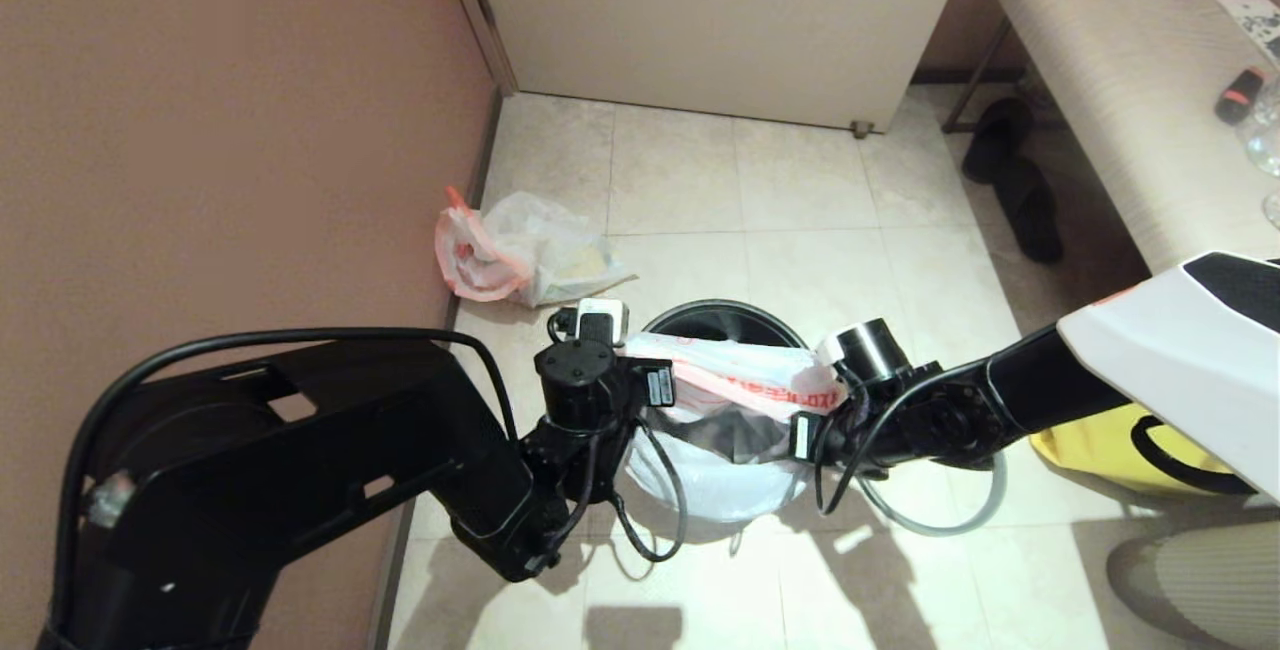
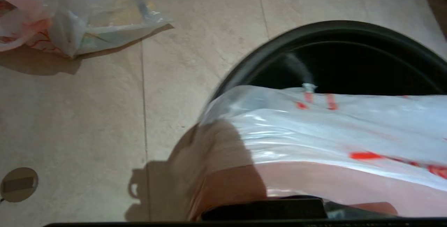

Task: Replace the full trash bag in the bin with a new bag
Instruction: Put the new garbage bag on the trash can

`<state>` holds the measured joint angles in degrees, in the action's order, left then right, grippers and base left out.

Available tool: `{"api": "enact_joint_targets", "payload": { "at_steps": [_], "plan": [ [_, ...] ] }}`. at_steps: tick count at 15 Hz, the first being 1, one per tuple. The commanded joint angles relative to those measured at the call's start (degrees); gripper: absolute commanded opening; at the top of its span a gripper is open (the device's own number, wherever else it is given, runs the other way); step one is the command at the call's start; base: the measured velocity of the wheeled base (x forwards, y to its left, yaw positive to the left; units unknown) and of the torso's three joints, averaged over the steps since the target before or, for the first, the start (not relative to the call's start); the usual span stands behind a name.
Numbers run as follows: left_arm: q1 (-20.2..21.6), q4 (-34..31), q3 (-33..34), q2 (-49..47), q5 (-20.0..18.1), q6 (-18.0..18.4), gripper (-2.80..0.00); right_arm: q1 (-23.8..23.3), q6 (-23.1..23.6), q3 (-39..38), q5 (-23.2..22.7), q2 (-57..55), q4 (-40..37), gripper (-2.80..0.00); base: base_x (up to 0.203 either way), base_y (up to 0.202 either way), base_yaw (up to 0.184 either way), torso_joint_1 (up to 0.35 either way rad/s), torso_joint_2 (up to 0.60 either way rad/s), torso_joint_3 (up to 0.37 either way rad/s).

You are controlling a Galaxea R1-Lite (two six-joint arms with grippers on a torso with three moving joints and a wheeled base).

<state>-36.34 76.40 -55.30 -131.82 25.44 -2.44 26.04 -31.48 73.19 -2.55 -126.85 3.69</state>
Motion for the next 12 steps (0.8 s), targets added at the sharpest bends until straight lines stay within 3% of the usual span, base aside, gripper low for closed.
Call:
{"api": "enact_joint_targets", "payload": {
  "at_steps": [1,4,9,10,11,12],
  "plan": [
    [-2.0,0.3,1.8,0.9,0.0,-0.2,-2.8,-0.1,-0.4,-0.3,-0.5,1.1,0.7,-2.8,0.0,0.0,0.0,0.0,0.0,0.0],
    [-3.9,0.4,3.1,-3.0,-0.4,-1.2,-2.8,-0.5,-0.9,-1.5,-0.7,1.3,4.0,-2.8,0.0,0.0,0.0,0.0,0.0,0.0],
    [-2.6,0.2,1.6,-5.2,-1.4,-1.3,-2.8,-0.5,-0.7,-3.7,-0.5,0.8,9.3,-2.8,0.0,0.0,0.0,0.0,0.0,0.0],
    [-2.8,0.2,1.8,-4.7,-1.4,-1.3,-2.8,-0.8,-0.6,-4.4,-0.3,0.5,11.5,-1.26,0.0,0.0,0.0,0.0,0.0,0.0],
    [-2.9,0.3,1.9,-4.3,-1.4,-1.3,-2.8,-1.2,-0.6,-5.2,-0.3,0.5,14.2,0.0,0.0,0.0,0.0,0.0,0.0,0.0],
    [-2.9,0.2,1.8,-4.2,-1.4,-1.3,-2.8,-1.4,-0.6,-6.3,-0.3,0.4,18.7,0.0,0.0,0.0,0.0,0.0,0.0,0.0]
  ]
}}
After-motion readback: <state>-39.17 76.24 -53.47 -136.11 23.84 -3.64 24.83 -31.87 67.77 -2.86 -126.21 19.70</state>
